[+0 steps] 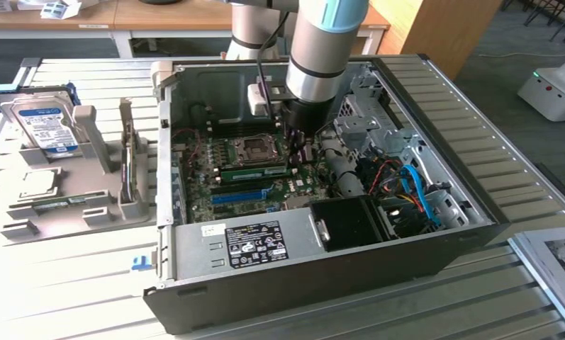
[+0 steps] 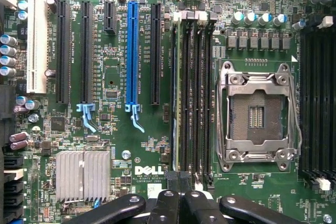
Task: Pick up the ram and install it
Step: 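Press down the ram until it locks into place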
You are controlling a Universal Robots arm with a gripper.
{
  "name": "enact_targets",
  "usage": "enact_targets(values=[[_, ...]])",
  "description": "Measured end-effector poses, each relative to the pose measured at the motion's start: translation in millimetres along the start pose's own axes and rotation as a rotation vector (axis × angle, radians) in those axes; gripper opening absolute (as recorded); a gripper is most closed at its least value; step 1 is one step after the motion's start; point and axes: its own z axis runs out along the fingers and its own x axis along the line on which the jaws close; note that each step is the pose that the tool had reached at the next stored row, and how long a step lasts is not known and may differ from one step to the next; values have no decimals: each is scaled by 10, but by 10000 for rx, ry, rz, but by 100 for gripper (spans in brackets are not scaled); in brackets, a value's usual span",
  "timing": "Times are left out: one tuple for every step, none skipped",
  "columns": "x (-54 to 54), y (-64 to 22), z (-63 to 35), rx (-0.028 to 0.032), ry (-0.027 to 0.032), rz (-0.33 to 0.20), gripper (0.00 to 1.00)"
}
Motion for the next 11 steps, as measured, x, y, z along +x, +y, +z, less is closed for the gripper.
enact_targets(values=[[1,0,0,0,1,0,10],[1,0,0,-1,0,0,10],[1,0,0,-1,0,0,10],[1,0,1,0,0,0,10],[1,0,0,-1,1,0,10],[1,0,1,-1,1,0,10],[2,0,2,-1,2,-1,10],[2,0,3,-1,3,0,10],[3,0,5,-1,3,0,10],[3,0,7,-1,3,0,10],[2,0,8,0,2,-1,10]])
